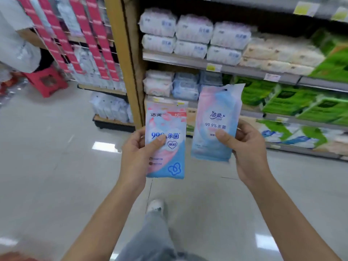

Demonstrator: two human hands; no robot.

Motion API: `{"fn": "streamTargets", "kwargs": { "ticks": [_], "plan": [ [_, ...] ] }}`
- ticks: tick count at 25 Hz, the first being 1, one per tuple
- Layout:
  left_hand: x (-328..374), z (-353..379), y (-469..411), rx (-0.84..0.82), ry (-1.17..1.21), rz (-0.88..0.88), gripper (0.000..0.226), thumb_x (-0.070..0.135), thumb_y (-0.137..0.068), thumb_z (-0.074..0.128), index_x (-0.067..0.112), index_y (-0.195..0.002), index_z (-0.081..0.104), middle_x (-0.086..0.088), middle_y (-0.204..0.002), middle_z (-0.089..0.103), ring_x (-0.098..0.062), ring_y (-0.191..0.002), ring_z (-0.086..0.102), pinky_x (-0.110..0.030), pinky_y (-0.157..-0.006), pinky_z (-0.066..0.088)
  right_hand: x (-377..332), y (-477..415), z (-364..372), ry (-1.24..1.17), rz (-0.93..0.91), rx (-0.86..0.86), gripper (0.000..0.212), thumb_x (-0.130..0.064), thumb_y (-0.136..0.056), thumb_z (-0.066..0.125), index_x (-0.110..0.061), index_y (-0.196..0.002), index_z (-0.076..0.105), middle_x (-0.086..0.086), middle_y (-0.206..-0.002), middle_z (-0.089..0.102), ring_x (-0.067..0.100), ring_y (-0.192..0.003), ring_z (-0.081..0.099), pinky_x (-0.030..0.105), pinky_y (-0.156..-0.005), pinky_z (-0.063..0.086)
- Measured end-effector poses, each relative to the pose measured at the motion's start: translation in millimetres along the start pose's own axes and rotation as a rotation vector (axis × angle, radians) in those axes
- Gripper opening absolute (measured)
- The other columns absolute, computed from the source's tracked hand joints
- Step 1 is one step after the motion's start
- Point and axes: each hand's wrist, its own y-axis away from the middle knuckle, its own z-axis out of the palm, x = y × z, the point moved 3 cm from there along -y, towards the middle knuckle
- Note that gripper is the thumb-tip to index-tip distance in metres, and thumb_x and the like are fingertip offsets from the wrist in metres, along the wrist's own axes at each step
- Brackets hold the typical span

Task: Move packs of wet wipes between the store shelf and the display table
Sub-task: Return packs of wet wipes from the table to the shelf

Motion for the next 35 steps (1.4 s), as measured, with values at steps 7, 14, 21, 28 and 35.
{"fn": "streamTargets", "kwargs": {
  "ticks": [7,14,21,28,35],
  "plan": [
    [3,172,-120,-0.273,-0.064,0.004,0.04,0.01,-0.072,0.071,0.006,-0.111,0.062,-0.01,-0.1,0.074,-0.027,-0.088,0.071,-0.042,-0.08,0.056,-35,-100,-109,-0.052,-0.084,0.27,0.048,-0.013,-0.059,0.075,-0.003,-0.105,0.063,0.003,-0.092,0.076,0.017,-0.079,0.071,0.026,-0.065,0.056],
    [39,365,-206,-0.507,-0.109,0.065,0.033,0.011,-0.072,0.071,0.015,-0.104,0.063,-0.001,-0.094,0.075,-0.019,-0.081,0.072,-0.038,-0.073,0.058,-105,-196,-220,-0.145,-0.237,0.455,0.04,-0.01,-0.061,0.072,-0.007,-0.1,0.064,0.001,-0.088,0.075,0.015,-0.075,0.071,0.024,-0.061,0.056],
    [24,504,-254,-0.427,-0.062,0.152,0.048,0.017,-0.063,0.072,0.012,-0.109,0.063,-0.002,-0.095,0.075,-0.021,-0.086,0.072,-0.04,-0.077,0.058,-139,-312,-319,-0.088,-0.251,0.398,0.054,-0.019,-0.054,0.077,-0.003,-0.104,0.064,0.003,-0.088,0.075,0.017,-0.078,0.071,0.025,-0.062,0.056],
    [54,572,-310,-0.279,0.029,0.255,0.038,0.012,-0.07,0.071,0.009,-0.108,0.062,-0.006,-0.098,0.074,-0.022,-0.088,0.071,-0.037,-0.075,0.059,-205,-442,-337,0.01,-0.316,0.242,0.04,-0.002,-0.072,0.073,-0.002,-0.111,0.063,0.004,-0.098,0.075,0.018,-0.087,0.072,0.026,-0.068,0.057],
    [104,604,-406,-0.276,0.023,0.358,0.034,0.004,-0.082,0.066,0.007,-0.115,0.057,-0.003,-0.098,0.071,-0.021,-0.091,0.069,-0.041,-0.084,0.056,-237,-564,-300,0.057,-0.424,0.325,0.035,0.0,-0.076,0.074,-0.002,-0.108,0.062,0.007,-0.1,0.072,0.015,-0.089,0.071,0.026,-0.069,0.057]
  ]
}}
